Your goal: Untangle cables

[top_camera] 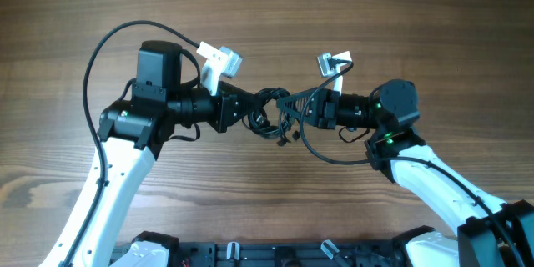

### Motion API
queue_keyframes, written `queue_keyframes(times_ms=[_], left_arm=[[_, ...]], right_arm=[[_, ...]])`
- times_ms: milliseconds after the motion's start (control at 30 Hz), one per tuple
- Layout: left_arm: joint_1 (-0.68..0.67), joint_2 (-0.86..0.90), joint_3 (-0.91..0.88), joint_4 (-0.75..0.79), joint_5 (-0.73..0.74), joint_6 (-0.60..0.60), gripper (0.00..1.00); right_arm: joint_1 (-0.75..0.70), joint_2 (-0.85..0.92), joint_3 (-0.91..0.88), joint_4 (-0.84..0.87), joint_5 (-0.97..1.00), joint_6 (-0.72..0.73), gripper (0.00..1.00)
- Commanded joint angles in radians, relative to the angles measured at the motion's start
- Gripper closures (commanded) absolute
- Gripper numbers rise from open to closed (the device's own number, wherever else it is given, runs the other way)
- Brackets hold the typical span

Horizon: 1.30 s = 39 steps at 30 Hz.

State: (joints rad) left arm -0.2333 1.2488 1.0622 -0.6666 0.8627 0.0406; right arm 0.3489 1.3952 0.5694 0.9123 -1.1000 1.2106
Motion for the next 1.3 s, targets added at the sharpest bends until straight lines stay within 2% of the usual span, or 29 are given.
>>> queue_keyframes(times_ms=[0, 33, 67, 133, 167, 200, 233, 300, 333, 567, 633, 667, 733, 800, 833, 900, 933, 1000, 1033, 1133, 1267], left_arm=[[0.000, -0.011, 0.003, 0.000, 0.019, 0.005, 0.96], [0.000, -0.011, 0.003, -0.010, 0.019, 0.005, 0.71], [0.001, -0.010, 0.003, -0.028, -0.004, 0.005, 0.31], [0.000, -0.009, 0.003, -0.050, -0.047, 0.005, 0.15], [0.000, -0.009, 0.003, -0.049, -0.045, 0.005, 0.15], [0.000, -0.009, 0.003, -0.049, -0.045, 0.005, 0.19], [0.000, -0.009, 0.003, -0.049, -0.045, 0.005, 0.31], [0.000, -0.009, 0.003, -0.049, -0.040, 0.005, 0.45], [0.000, -0.009, 0.003, -0.049, -0.040, 0.005, 0.49], [-0.019, -0.009, 0.003, -0.047, 0.022, 0.009, 0.56], [-0.037, -0.009, 0.003, -0.040, 0.027, 0.009, 0.72], [-0.052, -0.009, 0.003, -0.026, 0.024, 0.008, 0.96], [-0.050, -0.009, 0.003, -0.023, -0.007, 0.007, 0.96], [-0.037, -0.009, 0.003, -0.023, -0.056, -0.023, 0.96], [-0.023, -0.009, 0.003, -0.023, -0.099, -0.074, 0.96], [0.006, -0.009, 0.003, -0.023, -0.171, -0.186, 0.96], [0.028, -0.009, 0.003, -0.023, -0.220, -0.283, 0.96], [0.055, -0.009, 0.003, -0.023, -0.278, -0.405, 0.96], [0.060, -0.009, 0.003, -0.022, -0.296, -0.459, 0.96], [0.060, -0.009, 0.003, -0.015, -0.341, -0.606, 0.96], [0.060, -0.009, 0.003, -0.010, -0.368, -0.813, 0.96]], right_arm=[[0.007, 0.007, 0.027, 0.013, -0.047, 0.006, 0.94], [0.007, 0.006, 0.027, 0.015, -0.047, 0.007, 0.95], [0.007, 0.007, 0.027, 0.015, -0.047, 0.020, 0.95], [0.007, 0.007, 0.027, 0.015, -0.062, 0.024, 0.95], [0.007, 0.007, 0.027, 0.015, -0.069, 0.024, 0.95], [0.007, 0.006, 0.027, 0.015, -0.073, 0.032, 0.95], [0.007, 0.007, 0.027, 0.015, -0.073, 0.043, 0.95], [0.008, 0.007, 0.027, 0.024, -0.073, 0.050, 0.95], [0.008, 0.007, 0.027, 0.031, -0.073, 0.052, 0.95], [0.008, 0.007, 0.027, 0.148, -0.076, 0.124, 0.96], [0.008, 0.007, 0.027, 0.142, -0.076, 0.119, 0.95], [0.008, 0.007, 0.027, 0.142, -0.076, 0.092, 0.92], [0.007, 0.007, 0.027, 0.119, -0.069, 0.021, 0.82], [0.007, 0.007, 0.027, 0.037, -0.036, -0.066, 0.68], [0.007, 0.007, 0.027, -0.020, -0.009, -0.104, 0.58], [0.007, 0.007, 0.027, -0.158, 0.066, -0.225, 0.25], [0.008, 0.007, 0.027, -0.234, 0.121, -0.299, 0.15], [0.008, 0.007, 0.027, -0.319, 0.196, -0.323, 0.05], [0.012, 0.007, 0.027, -0.332, 0.220, -0.324, 0.01], [0.082, 0.007, 0.026, -0.349, 0.357, -0.342, 0.00], [0.204, 0.007, 0.026, -0.456, 0.630, -0.346, 0.00]])
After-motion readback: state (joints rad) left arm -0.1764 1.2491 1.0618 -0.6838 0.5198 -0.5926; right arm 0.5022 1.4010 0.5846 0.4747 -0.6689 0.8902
